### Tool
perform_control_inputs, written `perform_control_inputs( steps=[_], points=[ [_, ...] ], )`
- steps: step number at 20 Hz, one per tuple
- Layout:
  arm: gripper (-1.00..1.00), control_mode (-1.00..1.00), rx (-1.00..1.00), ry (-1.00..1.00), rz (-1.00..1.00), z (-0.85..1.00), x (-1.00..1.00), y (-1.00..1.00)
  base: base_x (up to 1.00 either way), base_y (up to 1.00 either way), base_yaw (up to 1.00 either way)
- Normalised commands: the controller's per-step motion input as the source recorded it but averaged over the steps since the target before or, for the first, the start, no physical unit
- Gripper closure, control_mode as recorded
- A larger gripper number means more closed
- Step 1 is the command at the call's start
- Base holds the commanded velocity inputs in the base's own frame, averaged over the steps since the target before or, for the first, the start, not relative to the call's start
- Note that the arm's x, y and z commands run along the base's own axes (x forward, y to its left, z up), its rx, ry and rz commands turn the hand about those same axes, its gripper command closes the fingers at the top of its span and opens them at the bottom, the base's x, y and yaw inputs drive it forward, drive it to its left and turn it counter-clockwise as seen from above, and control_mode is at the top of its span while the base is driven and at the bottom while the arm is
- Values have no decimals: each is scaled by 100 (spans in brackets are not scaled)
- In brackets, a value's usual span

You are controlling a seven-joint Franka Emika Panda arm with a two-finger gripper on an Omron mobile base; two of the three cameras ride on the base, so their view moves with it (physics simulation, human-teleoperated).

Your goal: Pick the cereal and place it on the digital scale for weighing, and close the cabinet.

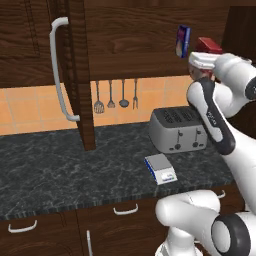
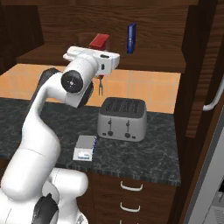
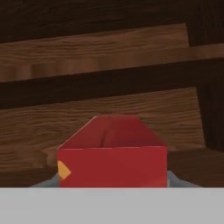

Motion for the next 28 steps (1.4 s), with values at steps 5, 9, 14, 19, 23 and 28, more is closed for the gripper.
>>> perform_control_inputs(
  steps=[5, 9, 14, 19, 23, 28],
  points=[
    [100, -100, -1, 6, 23, -23, -100, -5, 0, 0, 0],
    [100, -100, -10, 1, 28, -53, -85, 12, 0, 0, 0],
    [100, -100, -13, 2, 46, -63, -37, 22, 0, 0, 0],
    [100, -100, -12, 5, 43, -52, -8, 27, 0, 0, 0],
    [100, -100, -7, 9, 25, -55, 0, 43, 0, 0, 0],
    [100, -100, 0, 7, 15, -52, 2, 18, 0, 0, 0]
  ],
)
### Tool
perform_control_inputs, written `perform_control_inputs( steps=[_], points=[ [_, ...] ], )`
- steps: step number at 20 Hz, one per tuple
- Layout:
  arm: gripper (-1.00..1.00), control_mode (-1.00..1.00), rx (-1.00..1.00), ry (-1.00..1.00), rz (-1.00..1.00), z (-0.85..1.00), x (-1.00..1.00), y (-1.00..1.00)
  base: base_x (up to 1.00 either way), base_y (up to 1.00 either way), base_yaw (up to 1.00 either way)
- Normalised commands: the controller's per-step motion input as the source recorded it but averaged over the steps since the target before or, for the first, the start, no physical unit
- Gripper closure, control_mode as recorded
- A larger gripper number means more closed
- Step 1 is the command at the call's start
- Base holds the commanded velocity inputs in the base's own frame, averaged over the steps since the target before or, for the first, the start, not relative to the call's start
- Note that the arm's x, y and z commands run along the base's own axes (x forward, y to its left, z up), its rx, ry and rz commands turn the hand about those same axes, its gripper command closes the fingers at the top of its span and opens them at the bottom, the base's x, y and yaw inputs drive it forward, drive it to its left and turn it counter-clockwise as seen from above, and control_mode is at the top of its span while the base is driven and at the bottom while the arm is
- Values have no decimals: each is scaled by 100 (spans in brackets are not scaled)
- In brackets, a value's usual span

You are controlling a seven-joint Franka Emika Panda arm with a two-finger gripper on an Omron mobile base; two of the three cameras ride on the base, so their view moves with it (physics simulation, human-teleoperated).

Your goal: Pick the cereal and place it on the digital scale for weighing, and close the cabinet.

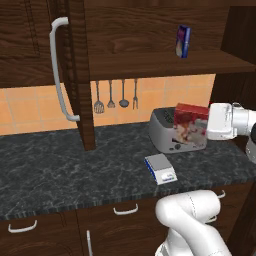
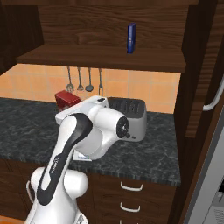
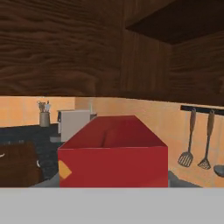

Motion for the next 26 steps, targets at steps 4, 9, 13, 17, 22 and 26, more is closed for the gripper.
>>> perform_control_inputs(
  steps=[4, 9, 13, 17, 22, 26],
  points=[
    [100, -100, 0, 7, 14, -61, 1, 15, 0, 0, 0],
    [100, -100, 0, 5, 9, -54, 21, 10, 0, 0, 0],
    [100, -100, 0, 4, 4, -56, 30, 0, 0, 0, 0],
    [100, -100, 0, 1, 1, -52, 27, 4, 0, 0, 0],
    [100, -100, 0, 0, 0, -38, 29, 9, 0, 0, 0],
    [100, -100, 0, 0, 0, -31, 23, 2, 0, 0, 0]
  ],
)
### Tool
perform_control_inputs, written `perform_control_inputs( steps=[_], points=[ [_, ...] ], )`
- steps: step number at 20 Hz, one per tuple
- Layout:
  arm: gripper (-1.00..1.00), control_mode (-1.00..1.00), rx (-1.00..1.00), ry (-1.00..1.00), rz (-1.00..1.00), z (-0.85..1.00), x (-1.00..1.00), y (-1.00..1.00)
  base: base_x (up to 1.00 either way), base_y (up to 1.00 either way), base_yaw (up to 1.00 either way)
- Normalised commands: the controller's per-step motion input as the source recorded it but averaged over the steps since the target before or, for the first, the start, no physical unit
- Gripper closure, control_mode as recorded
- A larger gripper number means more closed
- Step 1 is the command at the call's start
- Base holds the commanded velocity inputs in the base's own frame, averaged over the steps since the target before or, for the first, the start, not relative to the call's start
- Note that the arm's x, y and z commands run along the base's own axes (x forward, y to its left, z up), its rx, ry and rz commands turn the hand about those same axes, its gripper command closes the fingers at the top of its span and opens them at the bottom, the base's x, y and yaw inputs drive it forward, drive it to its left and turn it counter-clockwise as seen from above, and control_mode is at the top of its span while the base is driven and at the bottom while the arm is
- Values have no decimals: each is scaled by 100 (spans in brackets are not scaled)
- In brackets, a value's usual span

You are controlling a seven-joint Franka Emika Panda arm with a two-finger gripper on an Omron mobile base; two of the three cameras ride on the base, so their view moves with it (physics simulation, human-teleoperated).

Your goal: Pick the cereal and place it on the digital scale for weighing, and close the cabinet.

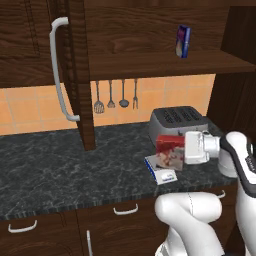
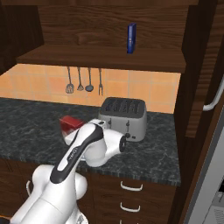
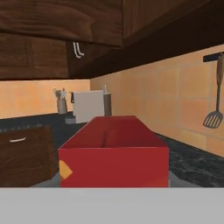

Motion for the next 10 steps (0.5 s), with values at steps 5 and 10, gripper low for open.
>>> perform_control_inputs(
  steps=[5, 10],
  points=[
    [100, -100, 0, -3, 0, -21, 17, 0, 0, 0, 0],
    [100, -100, 0, -4, 0, -12, 30, 0, 0, 0, 0]
  ],
)
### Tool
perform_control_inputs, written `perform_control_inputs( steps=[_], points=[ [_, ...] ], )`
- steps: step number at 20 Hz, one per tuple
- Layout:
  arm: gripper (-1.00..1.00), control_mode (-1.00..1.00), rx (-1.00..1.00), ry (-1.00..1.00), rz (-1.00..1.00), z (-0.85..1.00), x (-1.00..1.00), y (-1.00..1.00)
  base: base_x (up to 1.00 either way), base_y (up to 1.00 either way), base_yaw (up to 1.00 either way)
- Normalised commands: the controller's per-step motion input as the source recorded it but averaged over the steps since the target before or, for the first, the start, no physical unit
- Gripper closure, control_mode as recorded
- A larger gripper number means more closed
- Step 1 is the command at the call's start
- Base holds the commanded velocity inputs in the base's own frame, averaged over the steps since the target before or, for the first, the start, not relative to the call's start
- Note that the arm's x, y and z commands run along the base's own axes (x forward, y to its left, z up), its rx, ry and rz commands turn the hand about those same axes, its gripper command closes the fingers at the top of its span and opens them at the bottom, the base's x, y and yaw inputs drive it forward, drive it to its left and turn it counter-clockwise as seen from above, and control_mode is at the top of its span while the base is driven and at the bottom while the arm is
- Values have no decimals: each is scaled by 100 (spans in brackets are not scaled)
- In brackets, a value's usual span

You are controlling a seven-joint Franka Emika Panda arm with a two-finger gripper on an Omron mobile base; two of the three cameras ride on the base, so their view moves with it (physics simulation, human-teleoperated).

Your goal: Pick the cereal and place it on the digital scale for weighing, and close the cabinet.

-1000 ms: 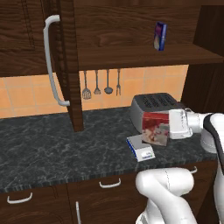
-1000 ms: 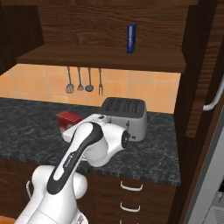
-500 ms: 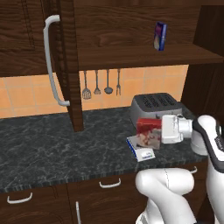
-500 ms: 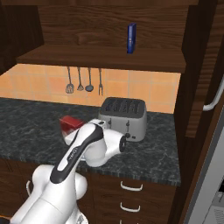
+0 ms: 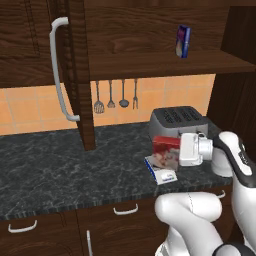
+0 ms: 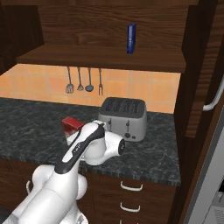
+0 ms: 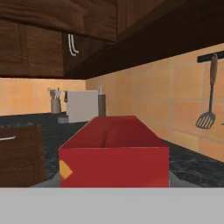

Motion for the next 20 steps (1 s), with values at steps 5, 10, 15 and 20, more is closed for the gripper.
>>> perform_control_inputs(
  steps=[5, 10, 15, 20],
  points=[
    [100, -100, 0, 0, 0, -4, 40, -1, 0, 0, 0],
    [100, -100, 0, 0, 0, -19, 22, -15, 0, 0, 0],
    [100, -100, 0, 0, 0, -28, 20, -2, 0, 0, 0],
    [100, -100, 0, 0, 0, -20, 28, 0, 0, 0, 0]
  ],
)
